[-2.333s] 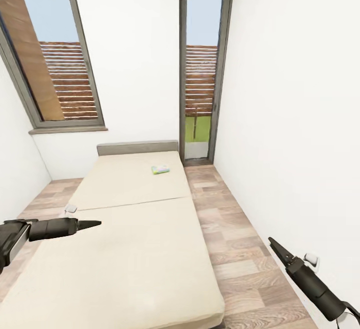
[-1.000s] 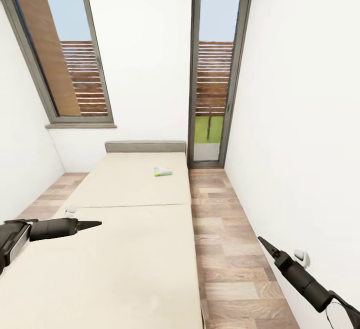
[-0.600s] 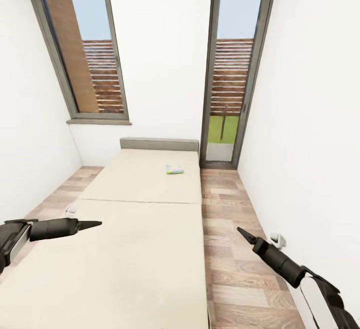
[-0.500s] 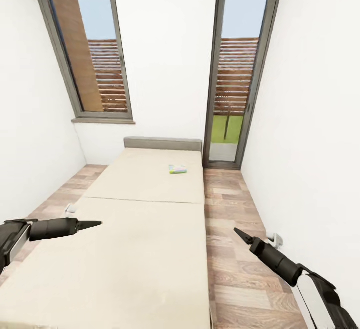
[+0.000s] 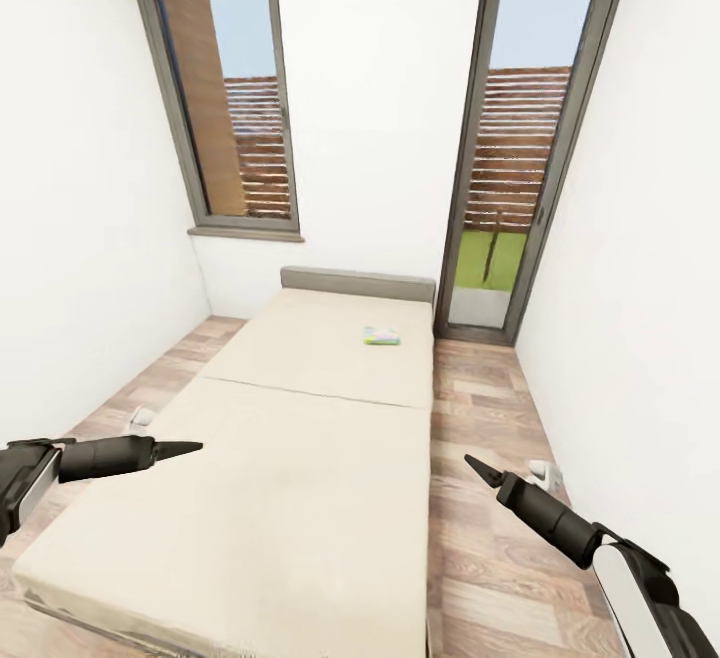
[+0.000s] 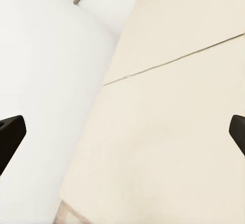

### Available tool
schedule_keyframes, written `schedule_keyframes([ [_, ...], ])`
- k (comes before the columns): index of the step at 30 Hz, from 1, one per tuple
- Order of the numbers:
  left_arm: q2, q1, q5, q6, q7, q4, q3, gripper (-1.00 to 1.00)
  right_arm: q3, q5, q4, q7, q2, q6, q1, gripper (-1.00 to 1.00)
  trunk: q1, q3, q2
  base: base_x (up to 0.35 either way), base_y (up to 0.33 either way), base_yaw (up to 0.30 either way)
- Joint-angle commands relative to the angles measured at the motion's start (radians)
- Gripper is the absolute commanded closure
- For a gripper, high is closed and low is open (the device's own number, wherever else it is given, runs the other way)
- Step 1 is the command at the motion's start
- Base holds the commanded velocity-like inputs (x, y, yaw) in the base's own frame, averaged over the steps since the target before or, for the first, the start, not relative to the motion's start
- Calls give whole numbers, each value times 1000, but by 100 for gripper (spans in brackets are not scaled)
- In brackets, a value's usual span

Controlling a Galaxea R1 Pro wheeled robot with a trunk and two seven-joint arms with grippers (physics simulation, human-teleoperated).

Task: Put all the toys in the child's room - the three board games (two on the bed and one on the table), the two jigsaw puzzles on the table, and the tennis ball on the table - inside the toy box on the table in the child's room.

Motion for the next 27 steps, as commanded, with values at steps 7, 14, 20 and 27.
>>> schedule_keyframes([
  [7,1,-1,3,11,-3,1,-2,-100,0,-6,-24,2,0,9,5,-100,1,-7,-2,0,-118,248],
  [14,4,-1,6,15,-11,1,4,-100,4,-8,-71,5,4,11,15,-100,1,-13,-2,0,-17,250],
  [20,9,-2,8,23,-13,2,10,-100,47,-6,-81,5,7,10,13,-100,1,-17,-2,0,-2,251],
  [27,3,-3,10,23,-6,-1,13,-100,87,-6,-90,4,6,9,8,-100,1,-22,-2,0,0,251],
])
